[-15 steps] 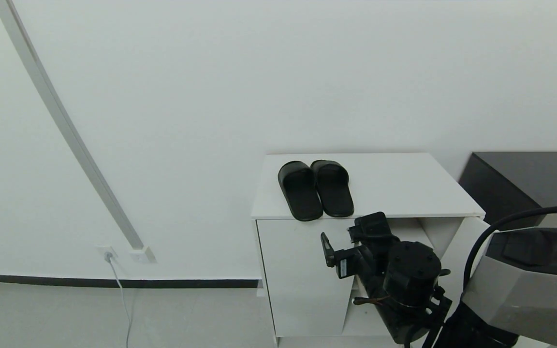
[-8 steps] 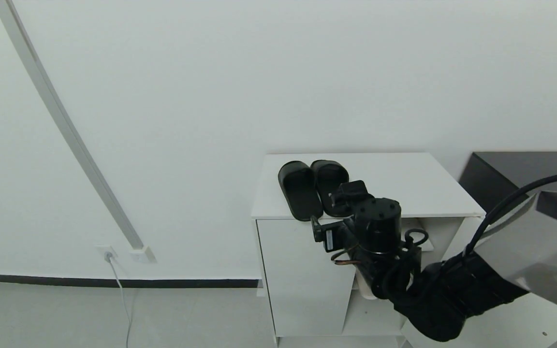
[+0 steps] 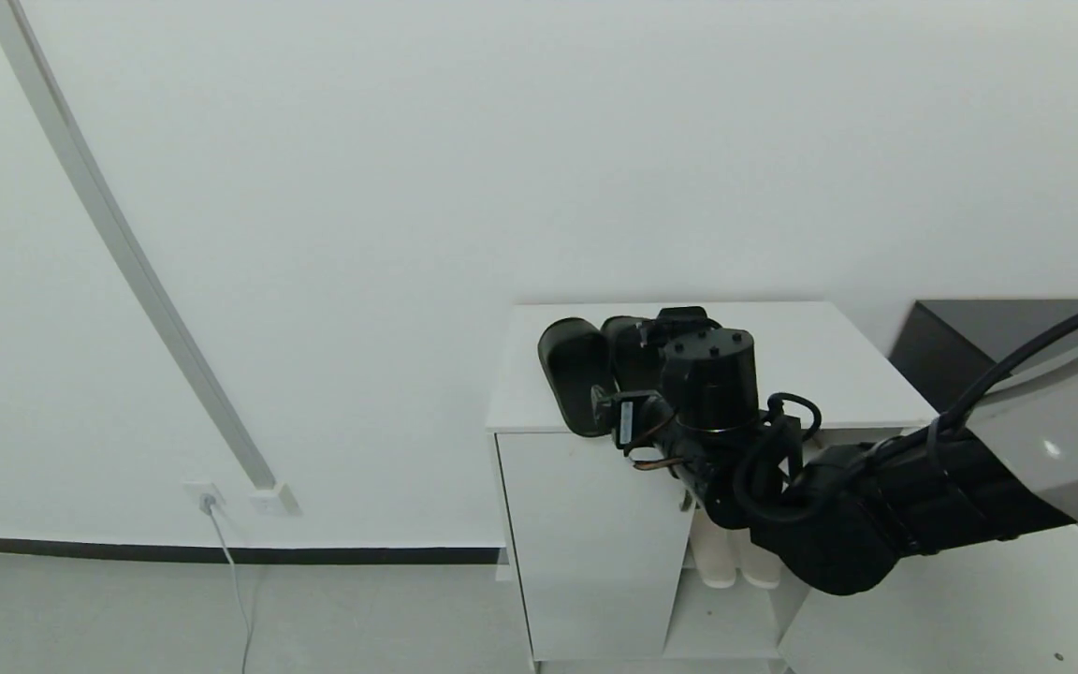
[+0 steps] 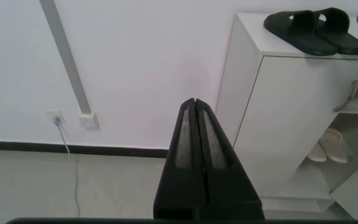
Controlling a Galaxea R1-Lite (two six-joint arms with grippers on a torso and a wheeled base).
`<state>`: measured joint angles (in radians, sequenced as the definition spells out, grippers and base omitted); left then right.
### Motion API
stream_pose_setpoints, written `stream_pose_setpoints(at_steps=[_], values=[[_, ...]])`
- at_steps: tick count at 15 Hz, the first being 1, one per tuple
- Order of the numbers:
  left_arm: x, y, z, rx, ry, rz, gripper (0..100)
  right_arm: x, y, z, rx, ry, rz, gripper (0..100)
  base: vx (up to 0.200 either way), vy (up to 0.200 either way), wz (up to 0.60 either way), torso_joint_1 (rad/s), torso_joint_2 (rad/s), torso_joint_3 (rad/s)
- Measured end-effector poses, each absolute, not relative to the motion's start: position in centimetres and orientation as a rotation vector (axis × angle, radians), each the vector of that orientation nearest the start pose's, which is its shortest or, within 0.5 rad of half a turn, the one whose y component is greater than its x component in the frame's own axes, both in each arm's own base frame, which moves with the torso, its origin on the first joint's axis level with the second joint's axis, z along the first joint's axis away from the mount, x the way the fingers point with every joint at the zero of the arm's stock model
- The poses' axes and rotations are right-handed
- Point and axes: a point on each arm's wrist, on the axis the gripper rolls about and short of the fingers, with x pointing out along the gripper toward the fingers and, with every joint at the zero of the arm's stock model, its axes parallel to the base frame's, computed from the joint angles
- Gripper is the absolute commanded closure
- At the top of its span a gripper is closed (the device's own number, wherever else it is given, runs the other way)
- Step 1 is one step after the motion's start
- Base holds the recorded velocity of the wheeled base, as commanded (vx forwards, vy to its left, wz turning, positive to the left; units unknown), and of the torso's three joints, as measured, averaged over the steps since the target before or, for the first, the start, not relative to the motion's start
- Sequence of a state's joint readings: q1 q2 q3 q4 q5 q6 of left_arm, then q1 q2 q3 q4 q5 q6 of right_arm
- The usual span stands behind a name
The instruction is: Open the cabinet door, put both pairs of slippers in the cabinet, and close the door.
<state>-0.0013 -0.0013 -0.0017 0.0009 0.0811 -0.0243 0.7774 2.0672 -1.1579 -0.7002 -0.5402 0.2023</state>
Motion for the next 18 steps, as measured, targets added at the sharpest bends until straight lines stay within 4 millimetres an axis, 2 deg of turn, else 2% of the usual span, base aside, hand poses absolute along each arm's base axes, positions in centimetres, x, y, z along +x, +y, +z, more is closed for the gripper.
stream_pose_setpoints(at_steps=[4,9,14,18], values=[[-2.3,0.2,7.6,-0.024,-0.002,0.079,100,29.6,27.7,14.6,0.065,0.204,0.232,0,0.200,0.000,0.00,0.008,0.00,0.000],[-2.3,0.2,7.6,-0.024,-0.003,0.080,100,29.0,28.2,13.0,0.043,0.230,0.253,0,0.200,0.000,0.00,0.003,0.00,0.002],[-2.3,0.2,7.6,-0.023,-0.003,0.080,100,29.2,29.0,10.8,0.024,0.243,0.262,0,0.000,0.000,0.00,0.000,0.00,0.000],[-2.3,0.2,7.5,-0.024,-0.002,0.082,100,30.1,29.9,10.0,0.026,0.214,0.293,0,0.000,0.000,0.00,0.000,0.00,0.000]])
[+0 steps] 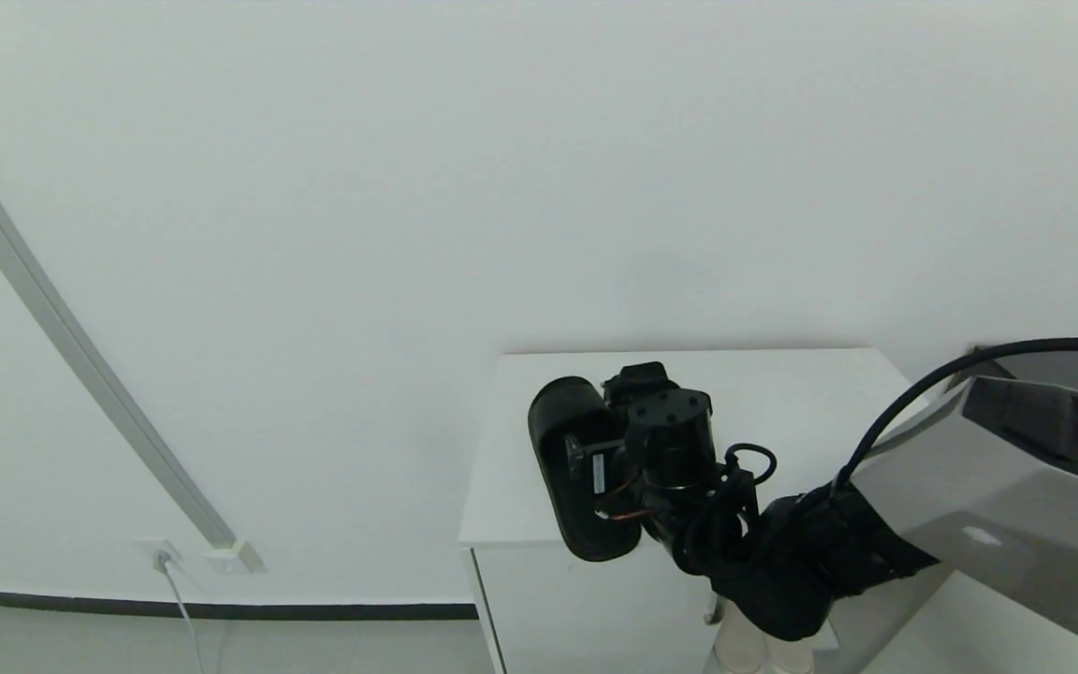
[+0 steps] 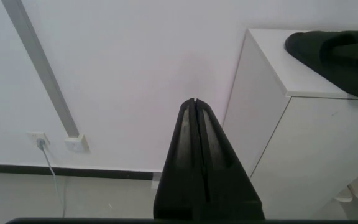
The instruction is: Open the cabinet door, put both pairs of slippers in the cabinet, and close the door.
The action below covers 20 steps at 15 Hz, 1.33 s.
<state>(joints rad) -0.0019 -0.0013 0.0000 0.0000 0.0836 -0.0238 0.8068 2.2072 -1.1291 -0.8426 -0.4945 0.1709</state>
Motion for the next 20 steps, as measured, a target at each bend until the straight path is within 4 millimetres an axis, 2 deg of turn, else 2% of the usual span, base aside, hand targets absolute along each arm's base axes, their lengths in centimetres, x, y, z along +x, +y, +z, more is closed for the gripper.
stream_pose_setpoints(at_steps=[6,7,16,18,20], values=[[-2.3,0.2,7.5,-0.024,-0.002,0.083,100,33.2,30.6,9.1,0.015,0.162,0.266,0,0.000,0.000,0.00,0.000,0.00,0.000],[-2.3,0.2,7.5,-0.024,-0.002,0.083,100,33.5,30.7,9.0,0.015,0.158,0.265,100,0.000,0.000,0.00,0.000,0.00,0.000],[-2.3,0.2,7.5,-0.026,-0.002,0.083,100,33.8,30.6,8.3,0.001,0.164,0.258,100,0.000,0.000,0.00,0.000,0.00,0.000],[-2.3,0.2,7.5,-0.027,-0.002,0.083,100,33.0,29.9,9.1,-0.012,0.152,0.264,100,0.000,0.000,0.00,0.000,0.00,0.000],[-2.3,0.2,7.5,-0.026,-0.002,0.082,100,31.8,28.9,10.7,-0.013,0.141,0.301,100,0.000,0.000,0.00,0.000,0.00,0.000]])
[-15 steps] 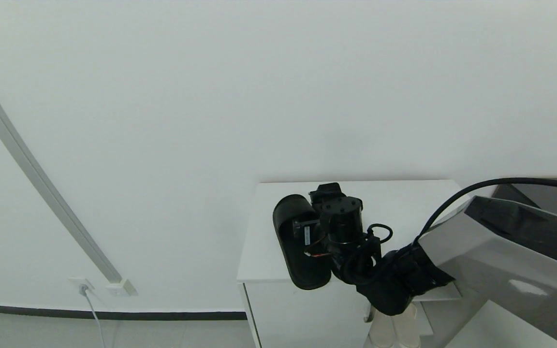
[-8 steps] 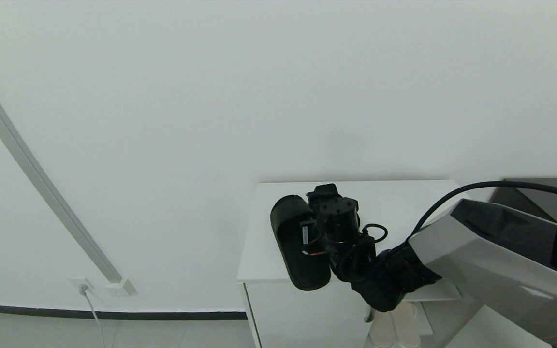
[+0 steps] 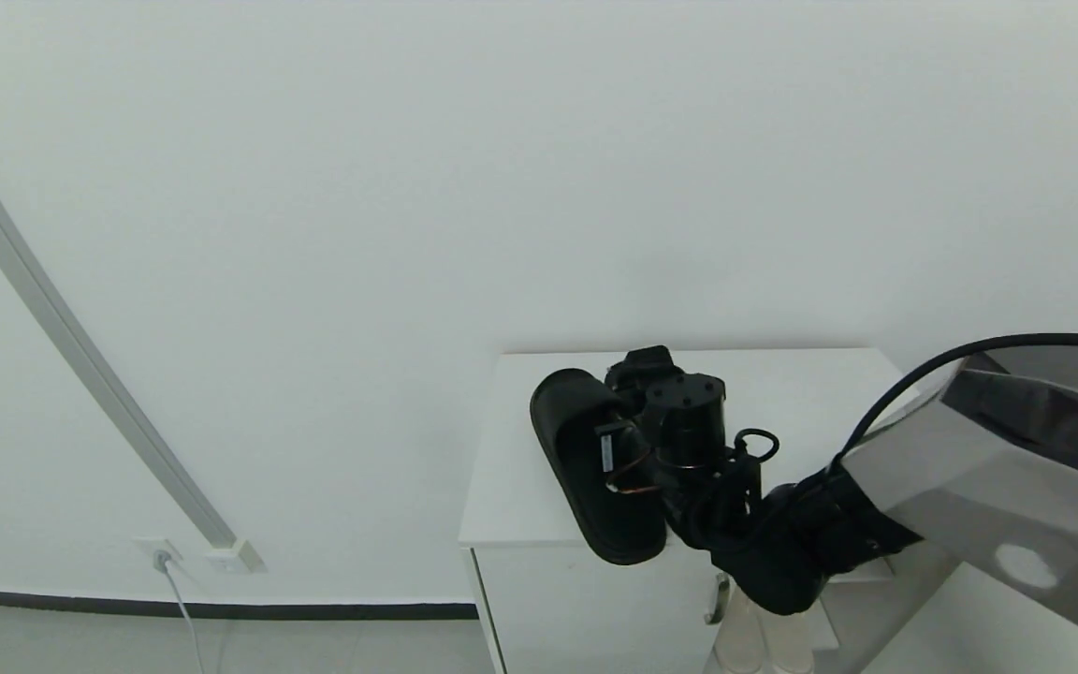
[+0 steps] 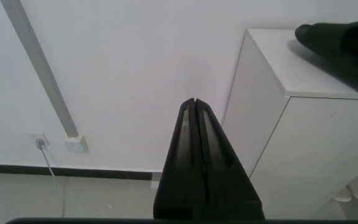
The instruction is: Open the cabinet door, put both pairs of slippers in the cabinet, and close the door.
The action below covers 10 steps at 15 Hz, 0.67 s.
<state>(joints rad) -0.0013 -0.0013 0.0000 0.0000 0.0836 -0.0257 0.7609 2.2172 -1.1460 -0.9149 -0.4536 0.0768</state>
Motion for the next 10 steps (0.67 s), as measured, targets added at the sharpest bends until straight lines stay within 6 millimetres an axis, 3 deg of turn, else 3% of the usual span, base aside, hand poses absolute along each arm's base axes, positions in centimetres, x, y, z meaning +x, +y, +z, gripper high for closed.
stream_pose_setpoints(at_steps=[4,8,10], values=[[-2.3,0.2,7.5,-0.023,-0.002,0.079,100,27.9,25.2,14.3,-0.004,0.136,0.412,100,0.000,0.000,0.00,0.000,0.00,0.000],[-2.3,0.2,7.5,-0.023,-0.002,0.079,100,23.3,20.9,15.1,-0.020,0.201,0.523,100,0.000,0.000,0.00,0.000,0.00,0.000],[-2.3,0.2,7.6,-0.024,-0.003,0.079,100,22.1,19.8,15.7,-0.007,0.201,0.560,100,0.000,0.000,0.00,0.000,0.00,0.000]])
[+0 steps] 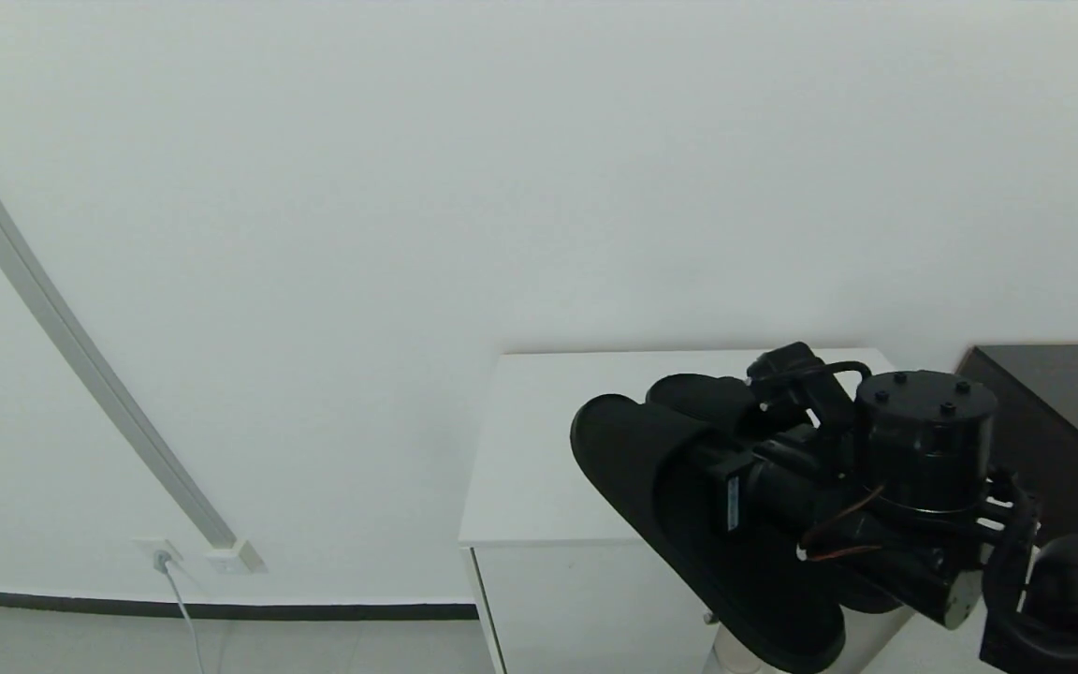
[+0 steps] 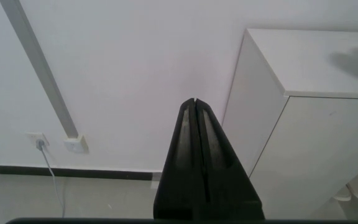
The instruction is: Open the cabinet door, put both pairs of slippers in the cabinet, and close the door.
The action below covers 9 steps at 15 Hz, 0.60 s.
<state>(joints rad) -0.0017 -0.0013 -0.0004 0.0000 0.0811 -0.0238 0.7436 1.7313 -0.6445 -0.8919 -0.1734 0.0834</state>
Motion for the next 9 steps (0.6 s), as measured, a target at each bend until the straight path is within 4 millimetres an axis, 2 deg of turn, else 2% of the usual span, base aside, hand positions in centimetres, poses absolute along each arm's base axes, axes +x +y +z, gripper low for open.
stream_pose_setpoints(at_steps=[7,9], values=[[-2.3,0.2,7.6,-0.026,-0.002,0.079,100,19.5,17.8,16.3,-0.009,0.200,0.628,100,0.000,0.000,0.00,0.000,0.00,0.000],[-2.3,0.2,7.6,-0.026,-0.003,0.079,100,19.0,17.7,16.2,-0.012,0.203,0.638,100,-0.200,0.000,0.00,0.000,0.00,0.000]])
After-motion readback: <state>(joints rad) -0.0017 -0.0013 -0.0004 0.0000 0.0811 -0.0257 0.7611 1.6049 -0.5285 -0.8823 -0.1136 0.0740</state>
